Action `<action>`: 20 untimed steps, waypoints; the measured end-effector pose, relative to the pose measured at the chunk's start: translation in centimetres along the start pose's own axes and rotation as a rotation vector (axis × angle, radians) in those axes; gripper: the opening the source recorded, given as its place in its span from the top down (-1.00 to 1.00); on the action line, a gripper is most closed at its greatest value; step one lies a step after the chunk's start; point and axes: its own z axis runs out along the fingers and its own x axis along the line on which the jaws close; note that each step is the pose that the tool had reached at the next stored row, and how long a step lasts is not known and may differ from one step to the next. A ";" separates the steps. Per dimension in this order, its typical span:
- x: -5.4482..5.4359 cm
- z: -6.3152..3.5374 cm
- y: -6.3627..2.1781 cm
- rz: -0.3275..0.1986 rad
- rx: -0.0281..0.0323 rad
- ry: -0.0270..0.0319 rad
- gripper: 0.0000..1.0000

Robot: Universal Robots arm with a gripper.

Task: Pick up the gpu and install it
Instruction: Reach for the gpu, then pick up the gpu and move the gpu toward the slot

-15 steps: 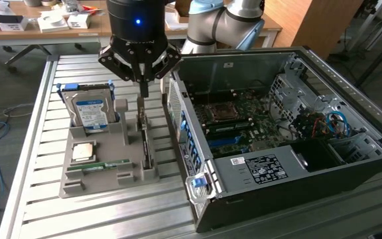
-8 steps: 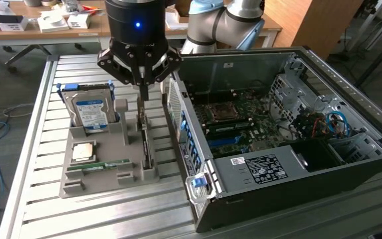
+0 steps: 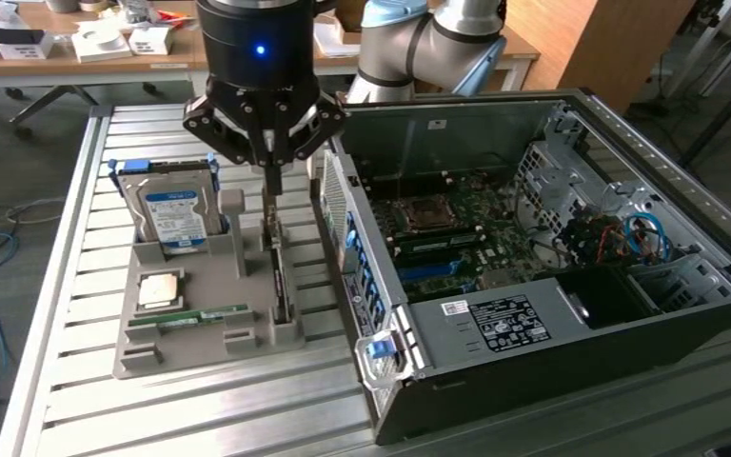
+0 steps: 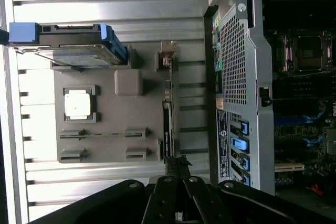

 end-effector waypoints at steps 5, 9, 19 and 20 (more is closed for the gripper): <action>0.1 0.01 0.00 0.000 0.0000 0.0000 0.79; 0.1 0.01 0.00 0.000 0.0000 0.0000 0.79; 0.1 0.01 0.00 0.000 0.0000 -0.0001 0.41; 0.1 0.01 0.00 0.000 0.0000 0.0000 0.30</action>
